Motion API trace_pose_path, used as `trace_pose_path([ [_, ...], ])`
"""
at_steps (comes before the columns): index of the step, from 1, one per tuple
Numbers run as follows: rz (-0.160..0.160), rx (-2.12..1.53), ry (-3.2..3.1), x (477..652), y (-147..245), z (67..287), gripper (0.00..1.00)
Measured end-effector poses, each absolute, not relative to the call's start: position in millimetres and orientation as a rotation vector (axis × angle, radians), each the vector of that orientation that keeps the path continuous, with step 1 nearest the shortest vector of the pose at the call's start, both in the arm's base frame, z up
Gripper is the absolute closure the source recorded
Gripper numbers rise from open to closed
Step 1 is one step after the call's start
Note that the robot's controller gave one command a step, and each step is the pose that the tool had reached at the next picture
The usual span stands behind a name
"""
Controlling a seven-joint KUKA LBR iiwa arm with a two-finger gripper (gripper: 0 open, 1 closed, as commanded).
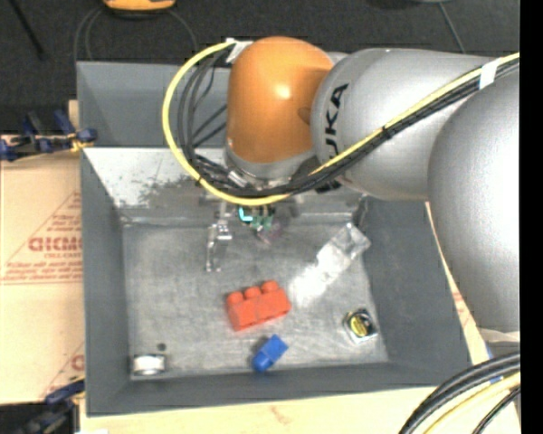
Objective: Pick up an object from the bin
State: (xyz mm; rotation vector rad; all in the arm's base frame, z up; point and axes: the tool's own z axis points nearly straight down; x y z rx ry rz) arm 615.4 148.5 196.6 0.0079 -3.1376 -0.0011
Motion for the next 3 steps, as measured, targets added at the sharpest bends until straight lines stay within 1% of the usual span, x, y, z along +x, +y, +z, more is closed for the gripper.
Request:
trace_pose_path([
  [1,-0.008,0.144,-3.153,558.6,85.1,92.2,0.00],
  [2,0.005,0.659,-3.078,562.6,27.7,101.0,0.00],
  [3,-0.002,1.002,-2.985,555.2,93.5,104.1,0.00],
])
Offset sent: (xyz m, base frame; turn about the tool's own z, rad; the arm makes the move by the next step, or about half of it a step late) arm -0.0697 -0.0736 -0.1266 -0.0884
